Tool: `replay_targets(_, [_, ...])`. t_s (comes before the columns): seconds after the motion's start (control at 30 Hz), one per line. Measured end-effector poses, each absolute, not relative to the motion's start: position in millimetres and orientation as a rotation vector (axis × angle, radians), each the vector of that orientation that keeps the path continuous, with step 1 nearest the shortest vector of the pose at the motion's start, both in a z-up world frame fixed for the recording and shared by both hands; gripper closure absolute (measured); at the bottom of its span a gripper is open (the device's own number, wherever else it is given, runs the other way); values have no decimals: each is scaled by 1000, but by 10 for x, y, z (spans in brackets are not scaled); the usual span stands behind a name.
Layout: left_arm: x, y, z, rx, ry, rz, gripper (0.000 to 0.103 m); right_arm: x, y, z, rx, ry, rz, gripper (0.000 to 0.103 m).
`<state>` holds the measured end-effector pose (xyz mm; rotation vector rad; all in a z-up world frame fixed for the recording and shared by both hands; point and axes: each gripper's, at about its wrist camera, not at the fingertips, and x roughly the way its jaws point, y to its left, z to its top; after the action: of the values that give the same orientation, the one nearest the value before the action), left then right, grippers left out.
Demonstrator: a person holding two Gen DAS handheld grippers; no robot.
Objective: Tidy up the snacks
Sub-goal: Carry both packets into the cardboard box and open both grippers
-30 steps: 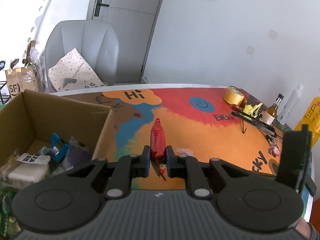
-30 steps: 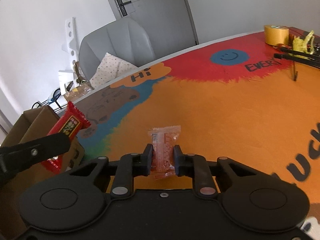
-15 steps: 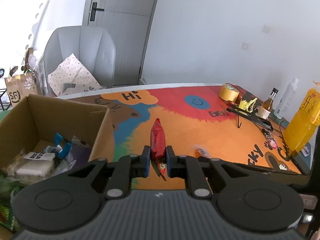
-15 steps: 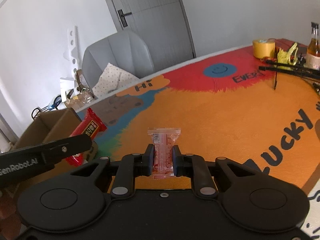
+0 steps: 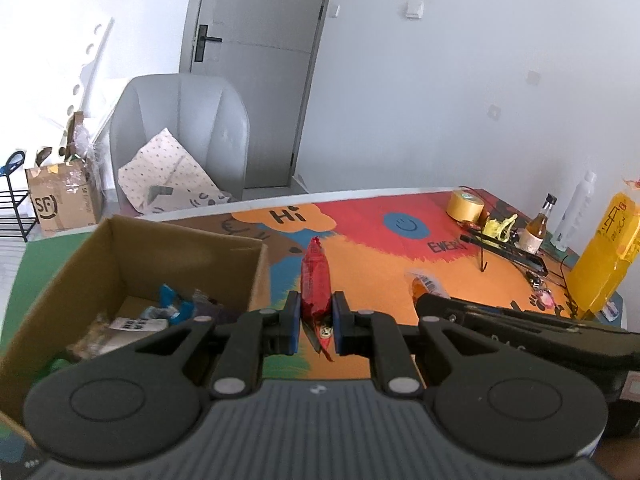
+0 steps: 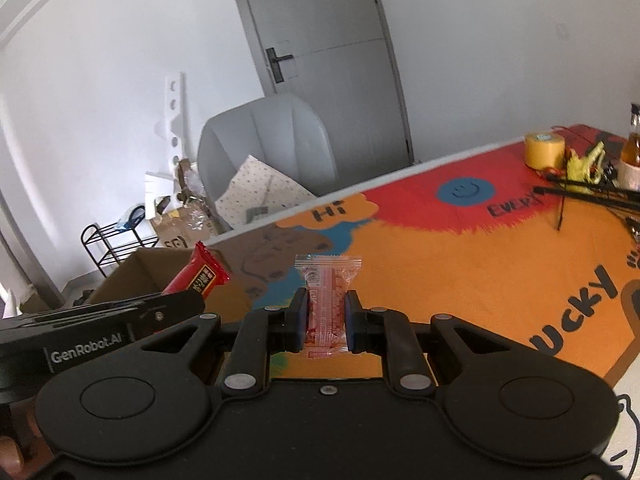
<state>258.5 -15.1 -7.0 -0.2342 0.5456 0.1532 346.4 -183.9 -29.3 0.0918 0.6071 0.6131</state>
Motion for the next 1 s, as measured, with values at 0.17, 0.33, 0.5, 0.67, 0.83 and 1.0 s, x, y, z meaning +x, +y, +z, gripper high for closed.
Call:
replay_targets(0.17, [2452, -2, 17, -224, 531, 178, 88, 3371, -1716, -181, 79, 580, 640, 86])
replay_targets(0.33, [2323, 159, 80, -220, 526, 202, 88, 3279, -1548, -93, 64, 566, 663, 86])
replay_targets(0.5, [2219, 349, 110, -217, 528, 234, 88, 3176, -1393, -3, 51, 546, 683, 86])
replay_targets(0.67, [2125, 532, 129, -208, 527, 268, 88, 3101, -1219, 50, 36, 539, 707, 86])
replay_targets(0.83, [2044, 698, 123, -206, 537, 285, 88, 3025, -1048, 75, 21, 537, 737, 86])
replay_targets(1.0, [1981, 849, 103, -206, 546, 299, 88, 2997, -910, 93, 15, 535, 761, 86])
